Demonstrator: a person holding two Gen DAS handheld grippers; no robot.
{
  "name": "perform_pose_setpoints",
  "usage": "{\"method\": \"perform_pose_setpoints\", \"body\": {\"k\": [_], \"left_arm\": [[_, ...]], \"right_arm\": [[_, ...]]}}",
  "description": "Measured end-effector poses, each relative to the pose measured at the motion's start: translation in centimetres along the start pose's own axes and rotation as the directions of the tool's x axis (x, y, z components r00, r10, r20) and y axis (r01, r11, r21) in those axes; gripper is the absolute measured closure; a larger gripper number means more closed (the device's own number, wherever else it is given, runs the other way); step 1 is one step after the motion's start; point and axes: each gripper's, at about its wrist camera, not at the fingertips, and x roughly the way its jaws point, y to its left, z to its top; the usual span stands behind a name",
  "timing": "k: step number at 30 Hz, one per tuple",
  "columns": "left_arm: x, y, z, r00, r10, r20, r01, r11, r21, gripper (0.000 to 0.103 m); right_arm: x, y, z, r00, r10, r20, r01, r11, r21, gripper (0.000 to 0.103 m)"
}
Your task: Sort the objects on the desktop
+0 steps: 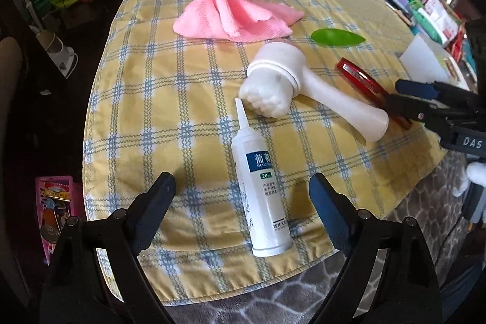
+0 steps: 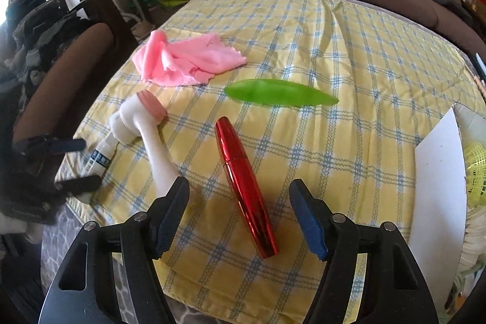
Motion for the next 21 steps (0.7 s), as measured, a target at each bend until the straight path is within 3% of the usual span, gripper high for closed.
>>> {"method": "perform_pose_setpoints", "body": {"k": [3, 5, 9, 12, 16, 21], "left_arm": [[-1.2, 0.5, 0.2, 0.999, -0.025, 0.032, 0.026, 0.999, -0.034, 0.015], [-2.1, 0.6, 0.5, 0.995, -0.066, 0.069, 0.069, 0.997, -0.046, 0.014], [-3.2, -0.2, 1.4, 0.972, -0.205, 0.114, 0.214, 0.974, -0.071, 0.014], [-2.8, -1.2, 3.1, 0.933, -0.337, 0.127, 0.351, 0.930, -0.112, 0.014], [-0.7, -3.2, 5.9, 0.862, -0.492, 0.119, 0.506, 0.844, -0.177, 0.013], [1.9, -4.3, 6.6, 0.799, -0.592, 0.105, 0.597, 0.764, -0.245, 0.009]], "right_arm": [[0.4, -0.2, -0.5, 1.000, -0.012, -0.022, 0.012, 1.000, -0.007, 0.037], [1.0, -0.2, -0.8, 0.999, -0.017, -0.044, 0.017, 1.000, -0.008, 0.052], [1.2, 0.1, -1.4, 0.999, -0.011, -0.041, 0.010, 1.000, -0.026, 0.064], [1.0, -0.1, -1.7, 0.999, 0.017, -0.042, -0.018, 1.000, -0.009, 0.069], [0.6, -1.4, -2.2, 0.995, 0.094, -0.030, -0.092, 0.994, 0.056, 0.076], [0.6, -4.4, -2.7, 0.971, 0.238, 0.004, -0.233, 0.947, 0.222, 0.081]]}}
